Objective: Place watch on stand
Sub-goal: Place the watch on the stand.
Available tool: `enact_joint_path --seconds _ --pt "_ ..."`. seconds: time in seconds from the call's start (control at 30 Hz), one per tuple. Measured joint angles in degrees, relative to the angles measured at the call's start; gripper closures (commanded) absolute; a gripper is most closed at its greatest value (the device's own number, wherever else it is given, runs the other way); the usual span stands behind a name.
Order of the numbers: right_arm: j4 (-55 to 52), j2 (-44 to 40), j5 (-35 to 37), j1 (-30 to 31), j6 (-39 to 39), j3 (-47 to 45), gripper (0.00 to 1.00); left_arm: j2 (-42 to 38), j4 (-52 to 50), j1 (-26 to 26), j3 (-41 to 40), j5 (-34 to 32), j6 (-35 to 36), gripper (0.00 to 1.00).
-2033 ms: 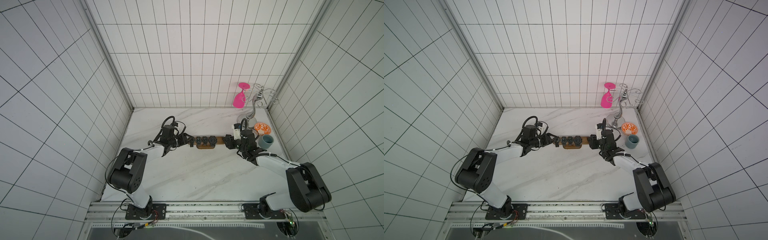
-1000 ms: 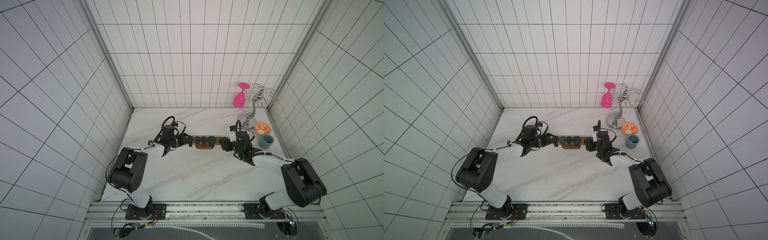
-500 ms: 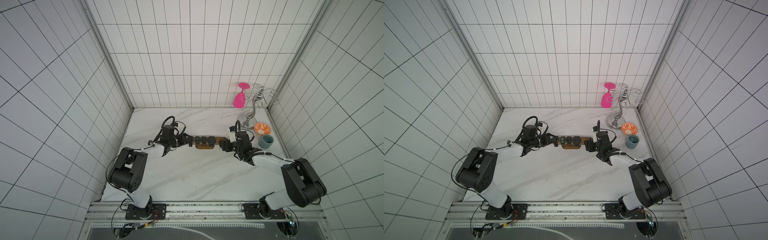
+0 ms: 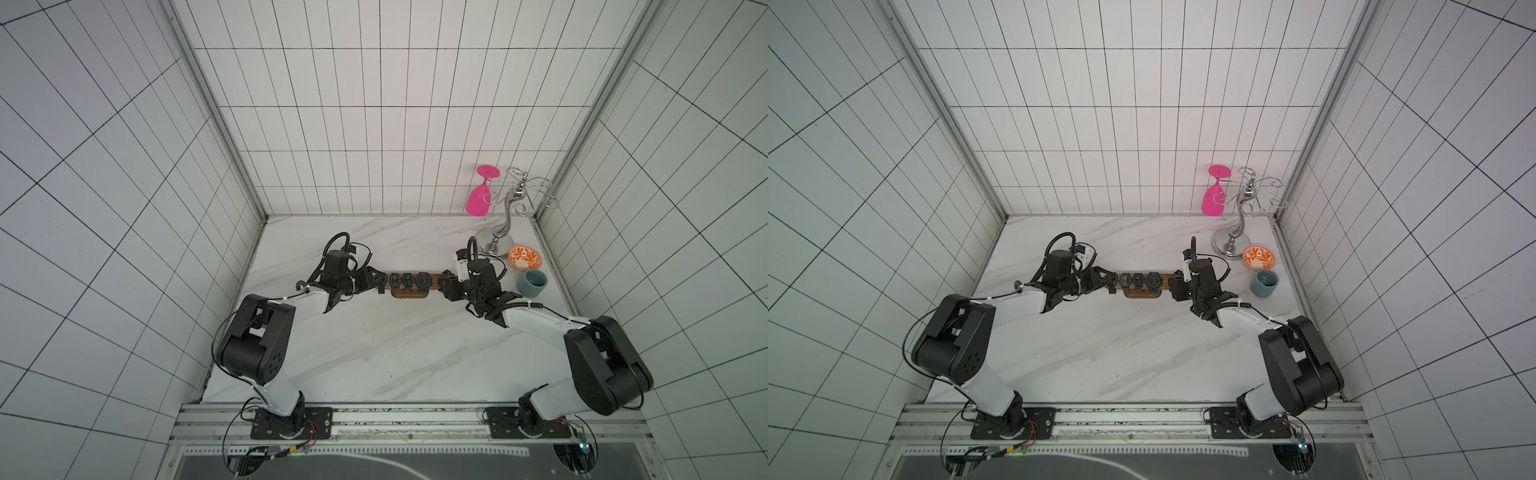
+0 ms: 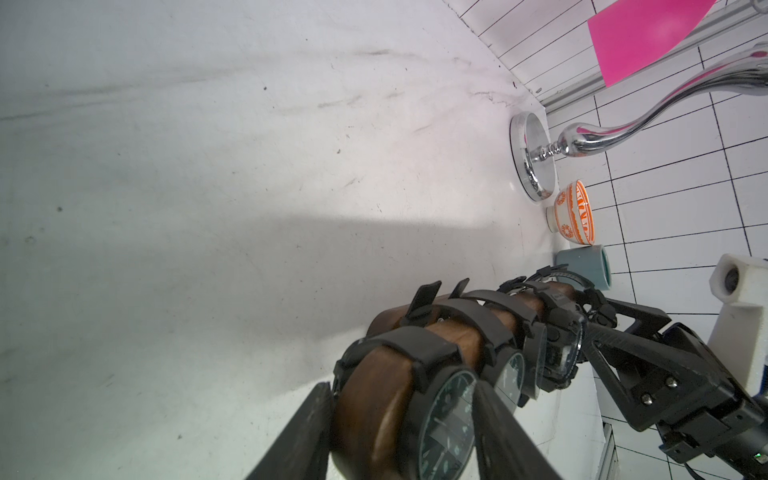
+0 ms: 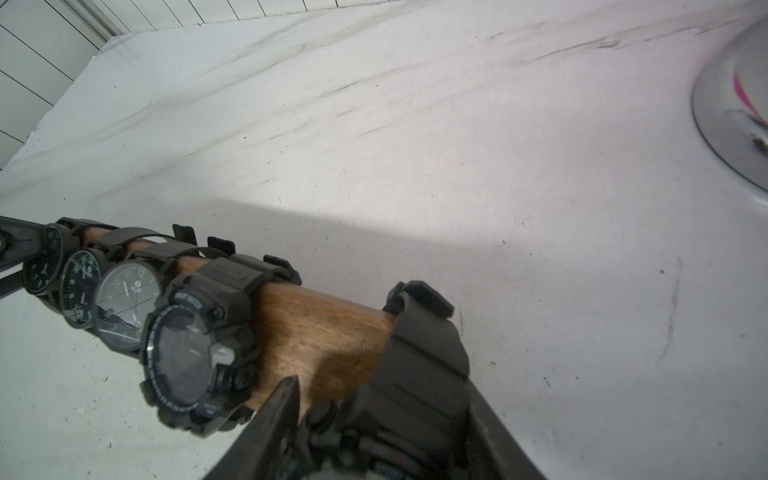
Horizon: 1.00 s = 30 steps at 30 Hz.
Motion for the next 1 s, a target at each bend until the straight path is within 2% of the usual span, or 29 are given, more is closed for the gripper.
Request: enact_joint_path --seconds 0.33,0.53,0.7,0.8,1.0 --pt "-4.1 1.5 3.6 2.4 -2.3 3.9 0.46 0.5 0.0 0.0 0.0 0.2 0.0 0.47" --pt "-5.9 3.4 5.2 3.1 -3.2 6.2 0.41 0.6 0.0 0.1 0.1 0.3 0.0 0.48" --pt "-6.8 4.3 5.9 3.6 -3.4 7.4 0.40 0.6 0.0 0.3 0.1 0.3 0.0 0.49" --pt "-7.1 4.7 5.8 3.6 -3.5 8.0 0.35 0.6 0.0 0.3 0.1 0.3 0.0 0.49" --pt "-7.6 4.7 5.7 3.8 -3.5 8.8 0.35 0.6 0.0 0.4 0.1 0.3 0.0 0.49"
